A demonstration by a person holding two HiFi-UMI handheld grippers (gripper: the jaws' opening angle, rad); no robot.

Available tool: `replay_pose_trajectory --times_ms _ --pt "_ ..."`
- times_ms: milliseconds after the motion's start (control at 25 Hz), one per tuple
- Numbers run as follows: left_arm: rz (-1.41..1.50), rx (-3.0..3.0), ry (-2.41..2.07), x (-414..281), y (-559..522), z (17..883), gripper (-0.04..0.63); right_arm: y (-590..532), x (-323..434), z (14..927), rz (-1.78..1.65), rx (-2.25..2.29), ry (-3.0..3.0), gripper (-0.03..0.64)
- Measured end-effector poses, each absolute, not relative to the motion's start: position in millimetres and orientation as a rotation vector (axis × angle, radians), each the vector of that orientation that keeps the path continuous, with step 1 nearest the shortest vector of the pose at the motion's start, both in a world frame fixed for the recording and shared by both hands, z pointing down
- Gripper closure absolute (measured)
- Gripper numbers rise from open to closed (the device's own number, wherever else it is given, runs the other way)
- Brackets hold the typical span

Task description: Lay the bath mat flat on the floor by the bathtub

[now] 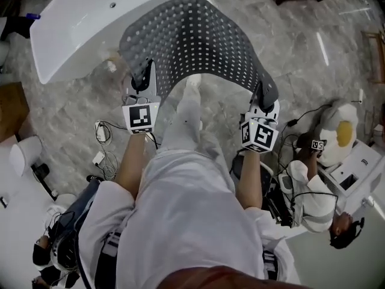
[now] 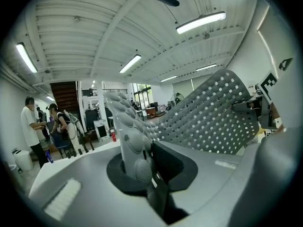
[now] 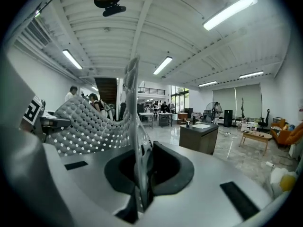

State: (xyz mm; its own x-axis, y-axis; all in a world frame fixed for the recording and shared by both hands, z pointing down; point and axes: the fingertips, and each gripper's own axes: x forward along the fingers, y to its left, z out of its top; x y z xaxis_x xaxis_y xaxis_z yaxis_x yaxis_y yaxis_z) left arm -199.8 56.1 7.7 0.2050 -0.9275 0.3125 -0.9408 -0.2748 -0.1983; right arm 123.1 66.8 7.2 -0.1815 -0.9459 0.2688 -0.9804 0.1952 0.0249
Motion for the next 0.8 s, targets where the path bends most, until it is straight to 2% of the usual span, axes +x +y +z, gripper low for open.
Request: replay_pose_trajectory --times_ms 400,800 --pt "0.620 2.406 -1.803 -184 -51 167 0.575 -23 120 180 0.366 1.762 -2.162 0.595" --pt "0.727 2.347 -1.774 -166 -85 372 0.578 -60 114 399 0.476 1.721 -2.143 0.597"
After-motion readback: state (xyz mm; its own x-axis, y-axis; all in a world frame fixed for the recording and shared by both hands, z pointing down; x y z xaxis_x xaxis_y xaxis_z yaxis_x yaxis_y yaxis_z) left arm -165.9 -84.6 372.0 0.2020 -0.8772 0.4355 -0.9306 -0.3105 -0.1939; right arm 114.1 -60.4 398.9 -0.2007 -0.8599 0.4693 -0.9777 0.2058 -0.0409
